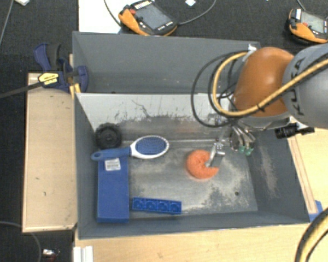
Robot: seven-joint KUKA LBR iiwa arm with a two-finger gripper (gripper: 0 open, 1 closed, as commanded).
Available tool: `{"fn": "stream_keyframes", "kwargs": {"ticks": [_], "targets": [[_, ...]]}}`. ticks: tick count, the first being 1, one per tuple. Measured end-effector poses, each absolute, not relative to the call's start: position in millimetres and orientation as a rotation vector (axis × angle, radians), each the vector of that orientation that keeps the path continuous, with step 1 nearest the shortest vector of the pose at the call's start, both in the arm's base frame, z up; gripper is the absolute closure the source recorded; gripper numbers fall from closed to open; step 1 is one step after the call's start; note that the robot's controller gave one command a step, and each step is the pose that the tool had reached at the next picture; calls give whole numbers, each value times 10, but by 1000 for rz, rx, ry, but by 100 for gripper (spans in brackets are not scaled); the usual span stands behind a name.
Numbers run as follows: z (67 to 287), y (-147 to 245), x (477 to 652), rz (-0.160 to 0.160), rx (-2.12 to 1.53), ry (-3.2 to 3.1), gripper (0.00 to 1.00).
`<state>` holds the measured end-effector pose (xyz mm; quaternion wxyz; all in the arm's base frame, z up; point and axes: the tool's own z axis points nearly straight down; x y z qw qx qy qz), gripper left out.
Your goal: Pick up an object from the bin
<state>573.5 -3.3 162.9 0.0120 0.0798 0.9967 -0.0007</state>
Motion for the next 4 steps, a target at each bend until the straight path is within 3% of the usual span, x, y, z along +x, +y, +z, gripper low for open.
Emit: {"fn": "stream_keyframes", "kwargs": {"ticks": [1,2,3,4], "targets": [[995,-208,5683,0,25,3148,0],[698,-125,5433,-1,260,3110,0],[707,-156,5685,0,-89,3138,100],[709,-156,5685,0,-90,3138,100]]}}
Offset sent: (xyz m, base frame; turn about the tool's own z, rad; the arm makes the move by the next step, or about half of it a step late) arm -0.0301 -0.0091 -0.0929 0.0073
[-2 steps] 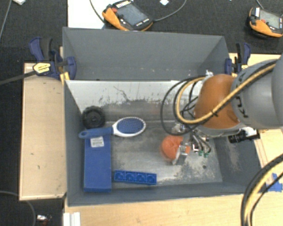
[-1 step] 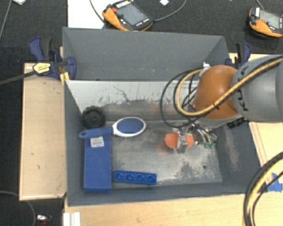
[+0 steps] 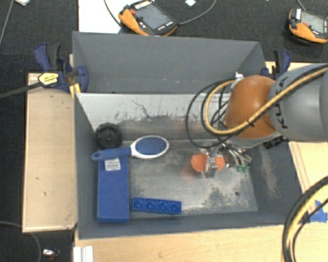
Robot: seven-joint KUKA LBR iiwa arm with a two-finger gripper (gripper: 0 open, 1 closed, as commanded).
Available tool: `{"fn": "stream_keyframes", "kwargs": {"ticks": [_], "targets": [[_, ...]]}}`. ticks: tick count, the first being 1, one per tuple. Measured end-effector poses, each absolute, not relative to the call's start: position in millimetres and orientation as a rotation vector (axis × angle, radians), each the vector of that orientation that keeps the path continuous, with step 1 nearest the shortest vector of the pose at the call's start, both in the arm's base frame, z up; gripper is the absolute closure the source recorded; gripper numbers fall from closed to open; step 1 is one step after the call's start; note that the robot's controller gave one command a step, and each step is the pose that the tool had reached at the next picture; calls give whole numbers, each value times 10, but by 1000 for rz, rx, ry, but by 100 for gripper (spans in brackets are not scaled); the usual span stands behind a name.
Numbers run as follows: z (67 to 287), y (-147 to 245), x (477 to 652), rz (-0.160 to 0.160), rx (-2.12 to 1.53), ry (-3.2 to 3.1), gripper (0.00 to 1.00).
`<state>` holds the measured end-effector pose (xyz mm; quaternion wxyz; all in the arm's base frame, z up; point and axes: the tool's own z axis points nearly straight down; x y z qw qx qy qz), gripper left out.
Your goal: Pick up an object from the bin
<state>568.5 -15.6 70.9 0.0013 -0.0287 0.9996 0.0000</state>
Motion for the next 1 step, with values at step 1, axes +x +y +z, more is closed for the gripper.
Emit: {"fn": "stream_keyframes", "kwargs": {"ticks": [1], "targets": [[980,-154,5653,1,-91,3149,100]]}}
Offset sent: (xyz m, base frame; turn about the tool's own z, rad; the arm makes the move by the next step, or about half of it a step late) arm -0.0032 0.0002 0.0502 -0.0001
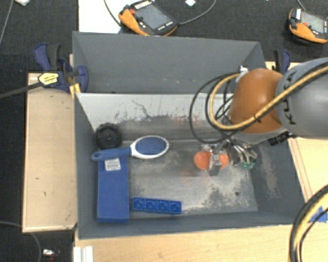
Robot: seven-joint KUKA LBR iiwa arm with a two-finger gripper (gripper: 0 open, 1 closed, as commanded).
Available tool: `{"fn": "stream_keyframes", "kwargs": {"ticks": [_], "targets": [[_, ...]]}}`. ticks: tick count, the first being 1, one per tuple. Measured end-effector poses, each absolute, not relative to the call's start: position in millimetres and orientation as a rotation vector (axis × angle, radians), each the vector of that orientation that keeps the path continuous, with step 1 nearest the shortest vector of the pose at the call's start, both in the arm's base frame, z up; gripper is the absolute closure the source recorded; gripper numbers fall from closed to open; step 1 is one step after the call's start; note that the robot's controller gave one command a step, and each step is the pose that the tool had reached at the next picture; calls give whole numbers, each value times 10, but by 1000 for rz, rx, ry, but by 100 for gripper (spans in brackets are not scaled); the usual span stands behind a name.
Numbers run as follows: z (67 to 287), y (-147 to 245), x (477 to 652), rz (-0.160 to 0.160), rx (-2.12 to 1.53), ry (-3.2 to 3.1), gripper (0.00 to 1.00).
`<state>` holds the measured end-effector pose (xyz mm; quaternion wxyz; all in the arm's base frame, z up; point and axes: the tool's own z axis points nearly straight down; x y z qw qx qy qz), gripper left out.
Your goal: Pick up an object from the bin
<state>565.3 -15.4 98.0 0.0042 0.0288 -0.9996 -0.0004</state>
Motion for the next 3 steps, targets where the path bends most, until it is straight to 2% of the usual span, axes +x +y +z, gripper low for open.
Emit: {"fn": "stream_keyframes", "kwargs": {"ticks": [1,3], "targets": [[1307,-156,5685,0,91,-3144,100],[1758,-154,5685,0,92,-3143,100]]}}
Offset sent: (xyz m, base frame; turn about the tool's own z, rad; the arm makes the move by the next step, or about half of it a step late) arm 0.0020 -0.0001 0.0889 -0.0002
